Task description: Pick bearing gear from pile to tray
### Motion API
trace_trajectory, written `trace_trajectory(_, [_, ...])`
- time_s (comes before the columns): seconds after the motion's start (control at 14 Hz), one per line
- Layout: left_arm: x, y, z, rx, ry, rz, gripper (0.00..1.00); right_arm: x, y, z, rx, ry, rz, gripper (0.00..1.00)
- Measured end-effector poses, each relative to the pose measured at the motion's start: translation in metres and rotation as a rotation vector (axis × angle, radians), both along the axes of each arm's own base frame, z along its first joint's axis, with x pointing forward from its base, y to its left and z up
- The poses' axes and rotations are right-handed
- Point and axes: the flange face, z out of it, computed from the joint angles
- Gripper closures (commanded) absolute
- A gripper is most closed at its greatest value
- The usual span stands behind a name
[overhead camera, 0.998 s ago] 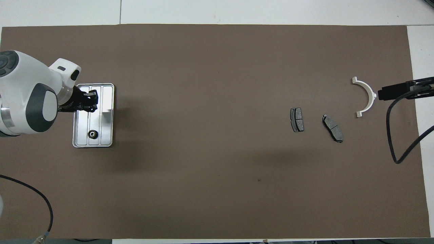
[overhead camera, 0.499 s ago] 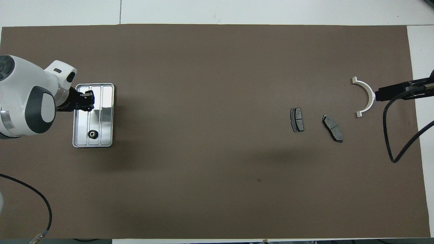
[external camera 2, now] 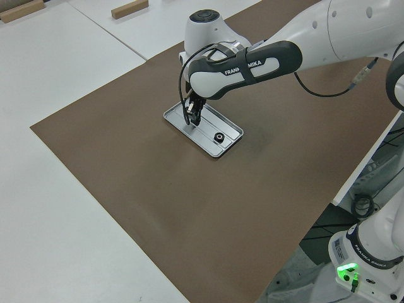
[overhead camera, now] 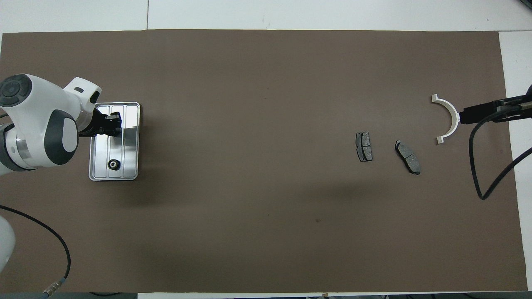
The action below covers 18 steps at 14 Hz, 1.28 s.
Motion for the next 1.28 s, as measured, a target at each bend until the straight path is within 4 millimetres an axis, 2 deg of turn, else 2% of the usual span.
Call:
trace_trajectory(0.07, [0.0, -0.001, 0.0, 0.0, -0.001, -0.001, 0.72, 0.0, 0.0, 0.0, 0.004, 0.002, -0.045, 0.0])
trace_trajectory(0.21, [0.0, -0.002, -0.001, -0.001, -0.004, -0.001, 0.65, 0.0, 0.001, -0.001, 0.01, 0.006, -0.108, 0.0])
trace_trajectory(0.29, [0.0, -0.002, -0.001, -0.001, -0.009, -0.002, 0.53, 0.0, 0.002, -0.001, 0.01, 0.007, -0.111, 0.0])
trace_trajectory(0.36, [0.0, -0.002, -0.002, -0.001, -0.009, -0.002, 0.24, 0.0, 0.002, -0.002, 0.01, 0.008, -0.11, 0.0])
trace_trajectory(0.43, [-0.001, -0.002, -0.004, -0.001, -0.008, -0.001, 0.0, 0.0, 0.002, -0.002, 0.01, 0.009, -0.109, 0.0])
trace_trajectory(0.57, [-0.001, -0.002, -0.003, -0.001, -0.009, -0.001, 0.0, 0.0, 0.003, -0.003, 0.01, 0.01, -0.109, 0.0])
trace_trajectory(0.71, [0.005, -0.001, 0.012, -0.001, 0.006, 0.001, 0.0, 0.0, 0.003, -0.003, 0.01, 0.011, -0.108, 0.0])
trace_trajectory(0.78, [0.008, 0.002, 0.032, -0.002, 0.023, 0.005, 0.0, 0.0, 0.003, -0.003, 0.01, 0.012, -0.108, 0.0])
trace_trajectory(0.93, [0.007, 0.015, 0.089, -0.005, 0.031, 0.023, 0.0, 0.0, 0.003, -0.004, 0.01, 0.012, -0.108, 0.0])
trace_trajectory(1.07, [-0.009, 0.025, 0.141, -0.011, 0.034, 0.038, 0.0, 0.0, 0.003, -0.004, 0.01, 0.013, -0.108, 0.0])
trace_trajectory(1.14, [-0.018, 0.026, 0.16, -0.014, 0.041, 0.038, 0.0, 0.0, 0.003, -0.005, 0.01, 0.014, -0.107, 0.0])
trace_trajectory(1.28, [-0.033, 0.021, 0.185, -0.019, 0.073, 0.03, 0.0, 0.0, 0.004, -0.006, 0.01, 0.017, -0.106, 0.0])
